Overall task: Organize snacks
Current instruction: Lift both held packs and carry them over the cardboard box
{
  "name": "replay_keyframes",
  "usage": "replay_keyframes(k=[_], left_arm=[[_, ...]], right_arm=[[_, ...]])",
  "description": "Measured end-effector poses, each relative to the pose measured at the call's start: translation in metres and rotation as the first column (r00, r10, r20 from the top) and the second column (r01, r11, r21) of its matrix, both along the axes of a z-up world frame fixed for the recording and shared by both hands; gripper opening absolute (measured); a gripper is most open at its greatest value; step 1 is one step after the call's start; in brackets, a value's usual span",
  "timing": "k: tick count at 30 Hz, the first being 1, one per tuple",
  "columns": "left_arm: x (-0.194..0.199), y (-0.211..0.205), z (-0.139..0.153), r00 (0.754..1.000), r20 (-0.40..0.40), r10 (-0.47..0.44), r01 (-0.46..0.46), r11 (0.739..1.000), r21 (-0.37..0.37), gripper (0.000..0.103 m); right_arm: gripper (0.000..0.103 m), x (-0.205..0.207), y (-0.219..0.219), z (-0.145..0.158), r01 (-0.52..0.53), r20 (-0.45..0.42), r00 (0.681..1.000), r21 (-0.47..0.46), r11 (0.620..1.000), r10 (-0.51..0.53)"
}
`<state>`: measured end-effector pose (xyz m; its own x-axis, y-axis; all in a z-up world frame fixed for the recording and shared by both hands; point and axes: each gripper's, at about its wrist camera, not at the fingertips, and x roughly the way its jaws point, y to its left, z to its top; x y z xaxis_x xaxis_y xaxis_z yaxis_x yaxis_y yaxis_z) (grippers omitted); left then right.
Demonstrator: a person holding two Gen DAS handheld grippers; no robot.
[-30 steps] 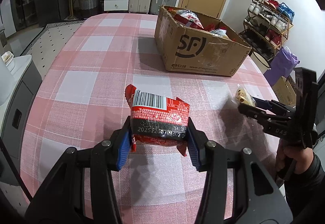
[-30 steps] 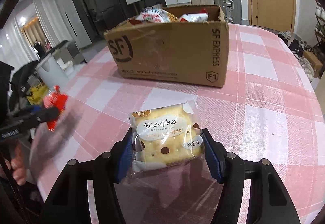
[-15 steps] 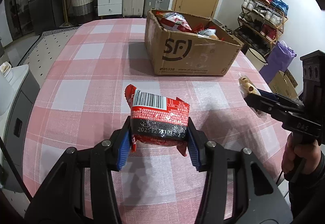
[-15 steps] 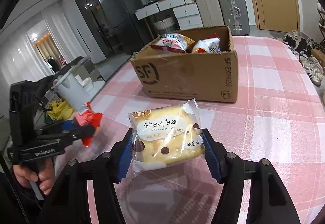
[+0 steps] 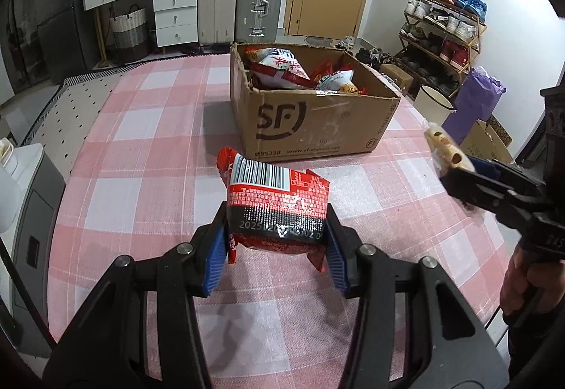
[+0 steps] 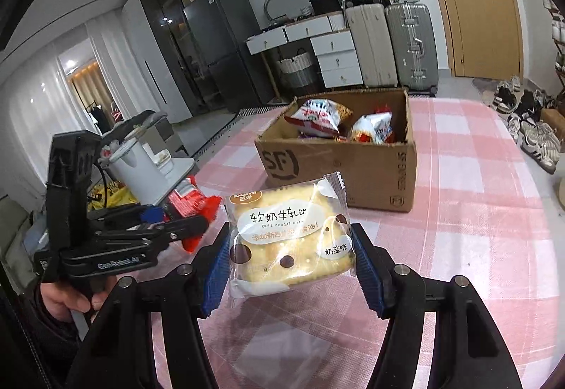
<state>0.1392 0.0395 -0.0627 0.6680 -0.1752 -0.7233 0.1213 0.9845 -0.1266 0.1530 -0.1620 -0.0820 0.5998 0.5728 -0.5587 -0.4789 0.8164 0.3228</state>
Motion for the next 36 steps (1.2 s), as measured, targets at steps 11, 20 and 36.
replay_keyframes(k=[11, 20, 36], left_arm=[[0.012, -0.004, 0.029, 0.999, 0.042, -0.029, 0.029, 0.999, 0.014, 0.045], [0.029, -0.005, 0.048, 0.997, 0.07, -0.038, 0.036, 0.999, 0.032, 0.045], [0.074, -0.013, 0.076, 0.995, 0.08, -0.055, 0.052, 0.998, 0.034, 0.045]], right_arm=[[0.064, -0.001, 0.0, 0.03, 0.006, 0.058, 0.998, 0.005, 1.0, -0.006], [0.064, 0.006, 0.003, 0.053, -0.001, 0.102, 0.995, 0.007, 1.0, 0.0], [0.064, 0.053, 0.007, 0.088, -0.004, 0.127, 0.992, 0.043, 0.999, -0.001]])
